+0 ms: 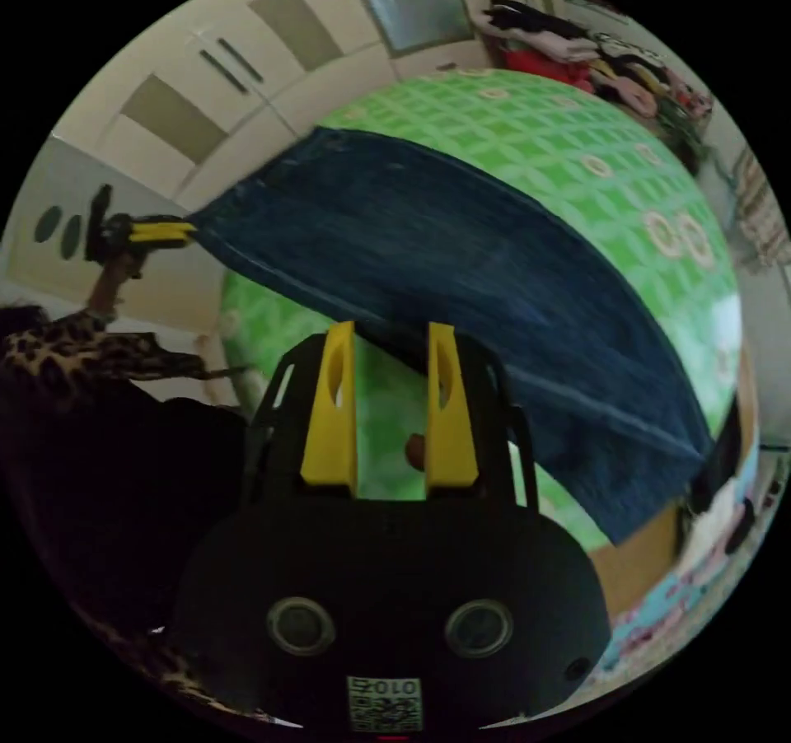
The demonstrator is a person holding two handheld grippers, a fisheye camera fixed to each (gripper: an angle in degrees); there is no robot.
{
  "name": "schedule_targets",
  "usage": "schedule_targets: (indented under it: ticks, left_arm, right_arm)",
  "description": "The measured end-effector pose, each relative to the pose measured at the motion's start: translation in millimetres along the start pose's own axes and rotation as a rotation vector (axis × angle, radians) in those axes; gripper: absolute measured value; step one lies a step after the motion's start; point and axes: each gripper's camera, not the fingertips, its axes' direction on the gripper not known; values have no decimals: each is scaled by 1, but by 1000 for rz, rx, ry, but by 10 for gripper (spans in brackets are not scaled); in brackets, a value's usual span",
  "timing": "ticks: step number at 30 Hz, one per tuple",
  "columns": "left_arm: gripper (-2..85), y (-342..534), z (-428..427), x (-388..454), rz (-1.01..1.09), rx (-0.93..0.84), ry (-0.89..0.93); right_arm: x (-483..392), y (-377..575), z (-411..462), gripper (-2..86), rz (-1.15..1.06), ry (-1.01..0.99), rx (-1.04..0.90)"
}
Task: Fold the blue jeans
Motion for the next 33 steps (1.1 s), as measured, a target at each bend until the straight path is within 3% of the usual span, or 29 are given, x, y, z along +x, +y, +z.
schedule_targets:
  ticks: [5,13,20,25,29,33]
  left_arm:
    - [-2,9,-18,-5,-89,32,-13]
    - [-1,8,-50,-12,-162,55,-49]
    - [-1,10,-69,-13,-184,65,-79]
    - [-1,18,-66,-15,-159,83,-76]
    - [-1,31,-57,-27,-147,122,-34]
    - [-1,64,-71,-40,-159,188,-40]
  right_arm:
    - [-8,34,3,131,-11,289,-80]
    - [-46,11,40,81,-282,686,21]
    - [-10,-21,67,105,-355,705,-62]
    - [19,-44,74,31,-325,848,-110]
    - [16,-43,33,24,-246,803,-141]
    - [-21,-16,-35,43,-211,607,-143]
